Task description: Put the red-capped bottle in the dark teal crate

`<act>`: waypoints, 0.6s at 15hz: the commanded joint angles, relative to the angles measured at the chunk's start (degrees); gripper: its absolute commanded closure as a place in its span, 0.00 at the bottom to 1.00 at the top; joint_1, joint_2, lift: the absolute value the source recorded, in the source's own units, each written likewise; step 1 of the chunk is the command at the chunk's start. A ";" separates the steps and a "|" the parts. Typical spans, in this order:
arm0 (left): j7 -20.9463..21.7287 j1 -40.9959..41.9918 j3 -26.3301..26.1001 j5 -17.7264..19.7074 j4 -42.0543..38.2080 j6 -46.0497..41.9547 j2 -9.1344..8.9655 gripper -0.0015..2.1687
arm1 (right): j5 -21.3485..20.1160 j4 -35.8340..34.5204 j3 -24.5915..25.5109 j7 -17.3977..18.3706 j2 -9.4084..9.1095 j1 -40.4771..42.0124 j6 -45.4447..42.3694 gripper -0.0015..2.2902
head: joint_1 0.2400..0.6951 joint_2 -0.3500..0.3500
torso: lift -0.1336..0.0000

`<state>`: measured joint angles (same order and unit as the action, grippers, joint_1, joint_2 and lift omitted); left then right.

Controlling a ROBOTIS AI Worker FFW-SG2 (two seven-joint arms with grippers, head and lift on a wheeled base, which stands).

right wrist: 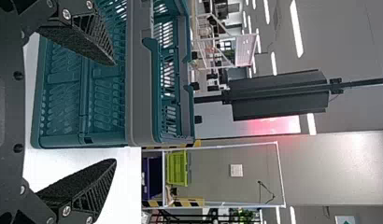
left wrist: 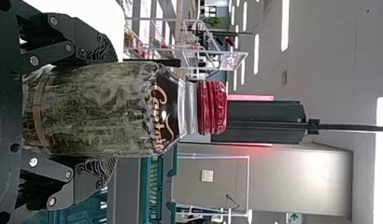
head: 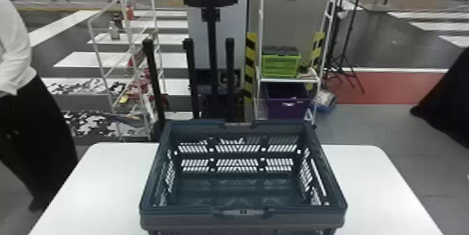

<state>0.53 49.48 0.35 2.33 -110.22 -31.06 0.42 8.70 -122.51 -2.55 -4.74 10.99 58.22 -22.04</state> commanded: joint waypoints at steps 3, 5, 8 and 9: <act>0.00 0.00 0.01 -0.04 -0.35 0.26 0.11 0.79 | -0.09 -0.10 0.00 0.00 -0.01 -0.04 0.03 0.07 | 0.57 0.50 | 1.00; 0.00 -0.09 -0.08 -0.04 -0.79 0.79 0.20 0.79 | -0.09 -0.10 0.00 0.00 -0.01 -0.21 0.03 0.07 | 0.57 0.50 | 1.00; -0.09 -0.26 -0.26 -0.13 -1.14 2.02 0.20 0.79 | 0.00 0.08 0.09 0.00 0.08 -0.21 0.21 0.07 | 0.57 0.50 | 1.00; -0.09 -0.35 -0.26 -0.22 -1.49 2.37 0.28 0.79 | 0.00 0.08 0.18 0.00 0.17 -0.21 0.21 0.07 | 0.57 0.50 | 1.00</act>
<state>0.43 49.26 0.10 2.16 -111.36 -29.29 0.64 8.69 -122.49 -2.51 -4.74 11.07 58.01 -21.97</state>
